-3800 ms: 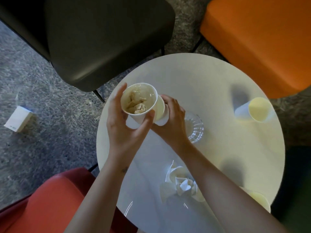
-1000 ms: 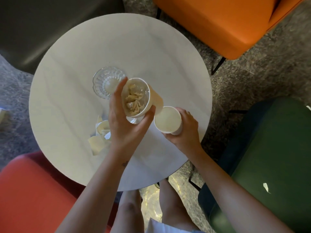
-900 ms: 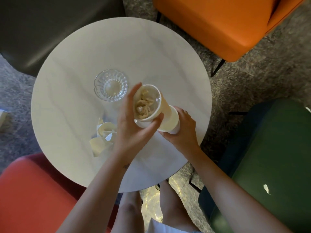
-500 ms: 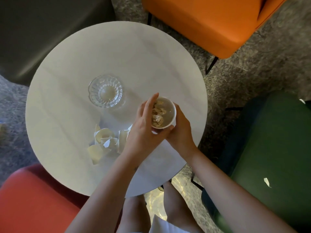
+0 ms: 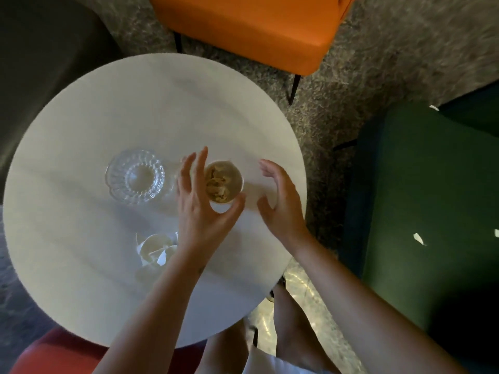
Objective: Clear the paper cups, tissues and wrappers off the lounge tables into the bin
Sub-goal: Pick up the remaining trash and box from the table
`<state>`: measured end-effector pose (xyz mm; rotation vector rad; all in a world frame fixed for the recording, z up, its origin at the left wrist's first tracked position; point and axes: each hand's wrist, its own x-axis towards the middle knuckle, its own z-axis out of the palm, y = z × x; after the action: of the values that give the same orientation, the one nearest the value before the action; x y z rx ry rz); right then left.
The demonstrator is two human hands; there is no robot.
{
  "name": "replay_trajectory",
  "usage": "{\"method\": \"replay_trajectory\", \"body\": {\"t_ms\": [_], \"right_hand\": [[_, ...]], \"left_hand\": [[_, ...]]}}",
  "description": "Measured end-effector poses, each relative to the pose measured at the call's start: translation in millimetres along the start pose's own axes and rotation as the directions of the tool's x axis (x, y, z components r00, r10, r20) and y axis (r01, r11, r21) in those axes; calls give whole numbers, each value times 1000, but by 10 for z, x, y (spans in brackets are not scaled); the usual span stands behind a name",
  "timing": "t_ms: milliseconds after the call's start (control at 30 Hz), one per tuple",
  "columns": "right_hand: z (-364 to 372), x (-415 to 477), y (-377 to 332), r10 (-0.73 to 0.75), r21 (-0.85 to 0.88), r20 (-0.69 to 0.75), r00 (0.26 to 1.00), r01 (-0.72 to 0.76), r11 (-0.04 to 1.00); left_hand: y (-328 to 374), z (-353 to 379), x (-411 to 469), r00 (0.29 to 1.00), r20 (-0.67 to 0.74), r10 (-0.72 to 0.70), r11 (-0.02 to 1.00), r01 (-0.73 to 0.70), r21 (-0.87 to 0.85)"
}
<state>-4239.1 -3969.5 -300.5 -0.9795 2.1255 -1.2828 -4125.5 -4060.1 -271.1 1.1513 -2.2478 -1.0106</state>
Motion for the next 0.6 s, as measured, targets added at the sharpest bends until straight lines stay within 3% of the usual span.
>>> {"method": "replay_trajectory", "body": {"t_ms": [133,367,600], "right_hand": [[-306,-54,-129,14,33,-238,971,-6,999],[-1237,-493,-337,114,60,-453,884,-97,993],[-2492,-1299,-216,207,77,-701,682,-217,973]], "left_hand": [[365,-184,144,982,-116,150,988,-152,-9],[1294,-49,215,928,157,339,928,-302,-216],[2429,611,-18,799,316,511,836,-377,-400]]}}
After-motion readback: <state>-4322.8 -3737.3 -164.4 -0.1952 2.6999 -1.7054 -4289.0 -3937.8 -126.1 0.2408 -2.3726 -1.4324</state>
